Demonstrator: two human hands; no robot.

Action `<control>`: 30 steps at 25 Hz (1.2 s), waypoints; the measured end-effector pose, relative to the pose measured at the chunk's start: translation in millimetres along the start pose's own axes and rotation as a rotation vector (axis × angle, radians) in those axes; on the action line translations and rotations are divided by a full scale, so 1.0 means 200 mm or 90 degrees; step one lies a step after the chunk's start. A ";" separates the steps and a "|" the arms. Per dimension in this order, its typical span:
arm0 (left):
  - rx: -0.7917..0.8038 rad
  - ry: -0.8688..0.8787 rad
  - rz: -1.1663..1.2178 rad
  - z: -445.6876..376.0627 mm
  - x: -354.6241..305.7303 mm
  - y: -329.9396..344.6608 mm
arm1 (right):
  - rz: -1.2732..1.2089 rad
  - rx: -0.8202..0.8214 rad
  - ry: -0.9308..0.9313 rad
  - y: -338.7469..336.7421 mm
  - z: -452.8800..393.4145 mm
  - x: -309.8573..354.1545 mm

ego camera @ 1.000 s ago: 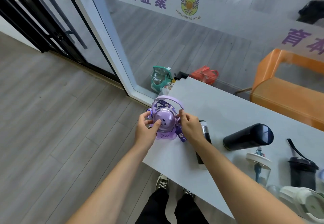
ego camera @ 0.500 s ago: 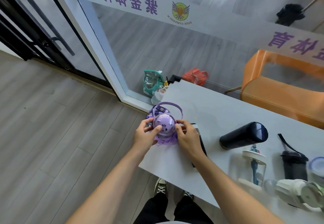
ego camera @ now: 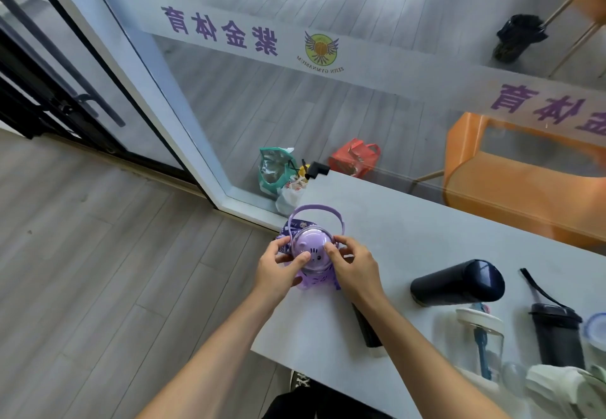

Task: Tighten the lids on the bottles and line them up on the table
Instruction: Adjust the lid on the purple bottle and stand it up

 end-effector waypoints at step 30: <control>0.013 0.051 -0.069 -0.54 -0.47 0.19 | -0.052 -0.096 -0.020 -0.05 -0.58 0.19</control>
Point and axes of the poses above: each hand's wrist, its own z-axis away from the middle knuckle, its own y-axis out of the palm, x = y × z, the point moved 2 cm from there along -z, towards the middle knuckle, and after that the axes turned 13 degrees about -z, right-handed, at the moved point
